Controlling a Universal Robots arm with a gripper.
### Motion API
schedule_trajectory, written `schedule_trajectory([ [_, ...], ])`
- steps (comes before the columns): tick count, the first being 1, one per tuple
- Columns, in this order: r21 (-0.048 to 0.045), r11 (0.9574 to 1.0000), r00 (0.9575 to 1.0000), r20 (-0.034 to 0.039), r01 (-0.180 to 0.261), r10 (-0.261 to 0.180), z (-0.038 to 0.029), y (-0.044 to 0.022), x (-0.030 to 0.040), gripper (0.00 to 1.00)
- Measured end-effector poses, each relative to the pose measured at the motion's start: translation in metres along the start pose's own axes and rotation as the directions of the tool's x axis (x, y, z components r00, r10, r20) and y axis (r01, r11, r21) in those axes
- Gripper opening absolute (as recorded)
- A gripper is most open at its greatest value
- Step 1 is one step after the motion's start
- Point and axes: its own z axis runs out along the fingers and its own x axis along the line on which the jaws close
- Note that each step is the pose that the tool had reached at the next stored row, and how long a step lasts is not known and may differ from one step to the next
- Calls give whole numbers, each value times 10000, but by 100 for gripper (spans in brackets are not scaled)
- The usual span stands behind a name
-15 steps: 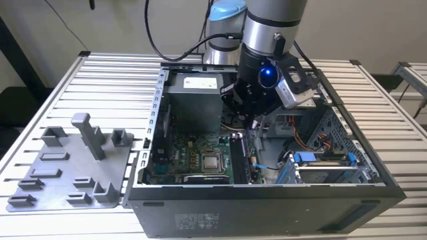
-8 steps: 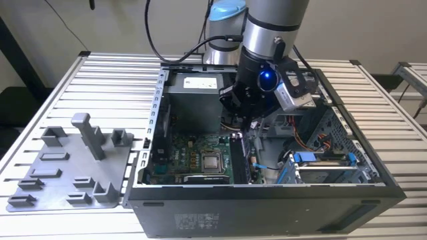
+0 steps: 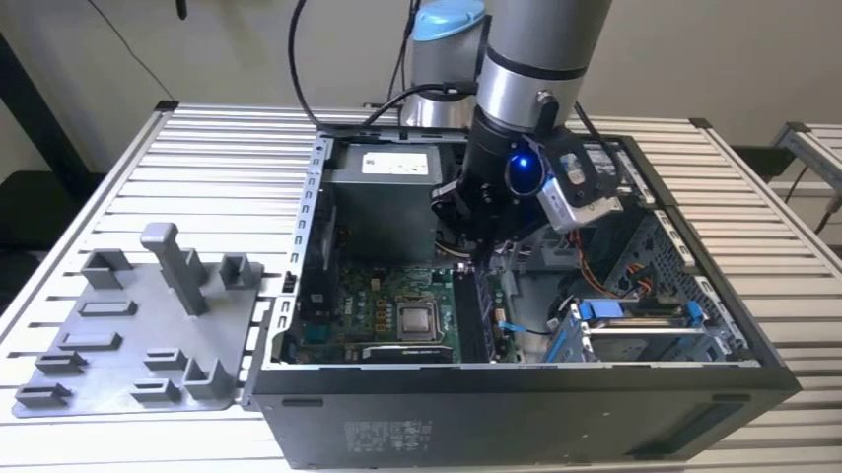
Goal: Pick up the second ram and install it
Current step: 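Insert the second ram into the second slot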
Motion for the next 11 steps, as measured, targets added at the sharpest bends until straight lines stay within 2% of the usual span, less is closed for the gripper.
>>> schedule_trajectory([
  [6,-3,10000,10000,-22,-38,38,103,2,-3,14],
  [11,-16,9990,9990,-43,-436,436,185,5,-6,14],
])
